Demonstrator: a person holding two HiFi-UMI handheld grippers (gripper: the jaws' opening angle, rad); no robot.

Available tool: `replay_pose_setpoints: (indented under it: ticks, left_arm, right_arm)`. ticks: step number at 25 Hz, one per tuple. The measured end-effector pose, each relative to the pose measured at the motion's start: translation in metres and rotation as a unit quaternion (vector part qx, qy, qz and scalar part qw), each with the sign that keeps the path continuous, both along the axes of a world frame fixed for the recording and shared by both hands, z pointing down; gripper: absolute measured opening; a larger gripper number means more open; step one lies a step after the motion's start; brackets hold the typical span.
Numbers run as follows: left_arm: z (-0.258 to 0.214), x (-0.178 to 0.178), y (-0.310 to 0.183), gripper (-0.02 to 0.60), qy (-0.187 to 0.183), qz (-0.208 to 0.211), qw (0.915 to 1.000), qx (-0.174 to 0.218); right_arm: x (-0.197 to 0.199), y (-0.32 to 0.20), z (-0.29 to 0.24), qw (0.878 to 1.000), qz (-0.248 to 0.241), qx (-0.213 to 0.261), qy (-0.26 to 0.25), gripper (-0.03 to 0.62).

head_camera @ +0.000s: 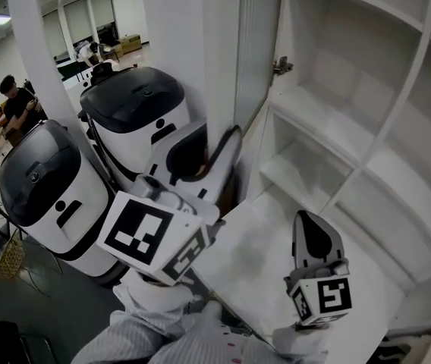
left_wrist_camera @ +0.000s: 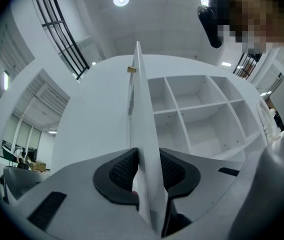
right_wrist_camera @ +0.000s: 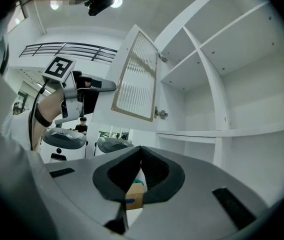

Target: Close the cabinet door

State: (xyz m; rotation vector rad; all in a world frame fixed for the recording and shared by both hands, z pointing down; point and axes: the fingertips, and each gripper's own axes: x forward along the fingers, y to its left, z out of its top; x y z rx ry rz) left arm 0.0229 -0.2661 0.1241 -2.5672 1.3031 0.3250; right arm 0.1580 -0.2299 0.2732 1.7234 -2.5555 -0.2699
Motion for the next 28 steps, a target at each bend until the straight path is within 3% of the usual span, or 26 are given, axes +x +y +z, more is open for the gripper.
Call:
replay_pose_setpoints:
  ticks: [9,22,28]
  left_arm:
    - [0.001,0.051,0.014,0.147,-0.01,-0.012,0.9999,0.004]
    - [0.004,0.146,0.018,0.236,-0.06,0.026,0.9977,0.02]
    - [0.006,0.169,0.011,0.249,-0.065,0.025,0.9974,0.02]
  right_arm:
    - [0.05,0.026,0.01,1.0,0.009,-0.01,0.004,0.012]
    - [0.105,0.055,0.026,0.999,0.025,-0.028,0.013,0.012]
    - [0.125,0.056,0.03,0.999,0.035,-0.029,0.004,0.012]
